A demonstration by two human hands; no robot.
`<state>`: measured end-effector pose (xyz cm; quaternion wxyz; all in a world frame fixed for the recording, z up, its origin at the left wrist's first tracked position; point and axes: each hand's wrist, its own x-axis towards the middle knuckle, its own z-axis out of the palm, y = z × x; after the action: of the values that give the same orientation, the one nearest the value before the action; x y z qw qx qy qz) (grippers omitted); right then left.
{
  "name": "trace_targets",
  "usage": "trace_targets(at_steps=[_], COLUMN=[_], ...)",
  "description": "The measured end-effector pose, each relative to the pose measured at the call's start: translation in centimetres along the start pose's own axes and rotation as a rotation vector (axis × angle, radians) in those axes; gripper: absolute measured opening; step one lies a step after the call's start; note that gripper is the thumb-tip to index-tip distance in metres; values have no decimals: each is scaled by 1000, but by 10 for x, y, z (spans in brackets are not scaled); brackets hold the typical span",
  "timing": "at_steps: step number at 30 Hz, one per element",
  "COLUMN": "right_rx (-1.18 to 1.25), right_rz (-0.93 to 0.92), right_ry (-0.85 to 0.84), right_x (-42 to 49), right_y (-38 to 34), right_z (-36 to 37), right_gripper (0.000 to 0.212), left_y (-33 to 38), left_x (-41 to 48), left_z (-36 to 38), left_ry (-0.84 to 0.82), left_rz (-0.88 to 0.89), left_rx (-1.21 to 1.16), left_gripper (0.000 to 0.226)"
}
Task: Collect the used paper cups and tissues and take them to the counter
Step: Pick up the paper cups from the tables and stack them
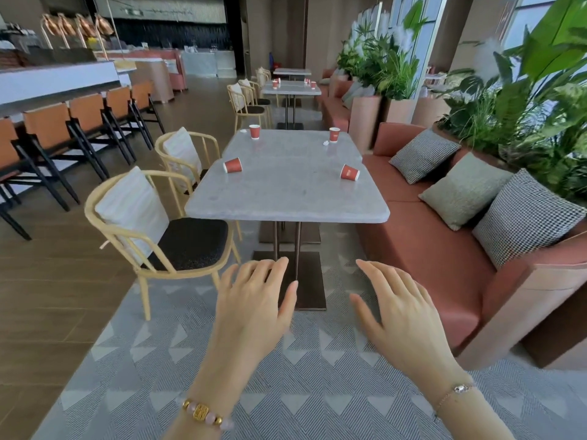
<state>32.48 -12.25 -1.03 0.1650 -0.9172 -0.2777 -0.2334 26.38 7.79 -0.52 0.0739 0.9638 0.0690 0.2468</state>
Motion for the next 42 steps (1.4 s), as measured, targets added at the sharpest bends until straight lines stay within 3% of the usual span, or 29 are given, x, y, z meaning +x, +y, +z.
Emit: trace_targets(at_steps=[13,28,42], right_rx=[-3,36,2], right_rz=[48,-13,-20], right_ry=[22,42,15], right_x=[157,372,492], right_y=[58,173,243], right_z=[86,191,281], right_gripper=[51,51,48], left_y=[-41,-57,-71], left_x=[166,390,525], left_z=[82,193,293], left_ry=[11,5,-65], left_rz=[54,-36,5], left_rx=[-1,37,-10], left_gripper=[46,40,41])
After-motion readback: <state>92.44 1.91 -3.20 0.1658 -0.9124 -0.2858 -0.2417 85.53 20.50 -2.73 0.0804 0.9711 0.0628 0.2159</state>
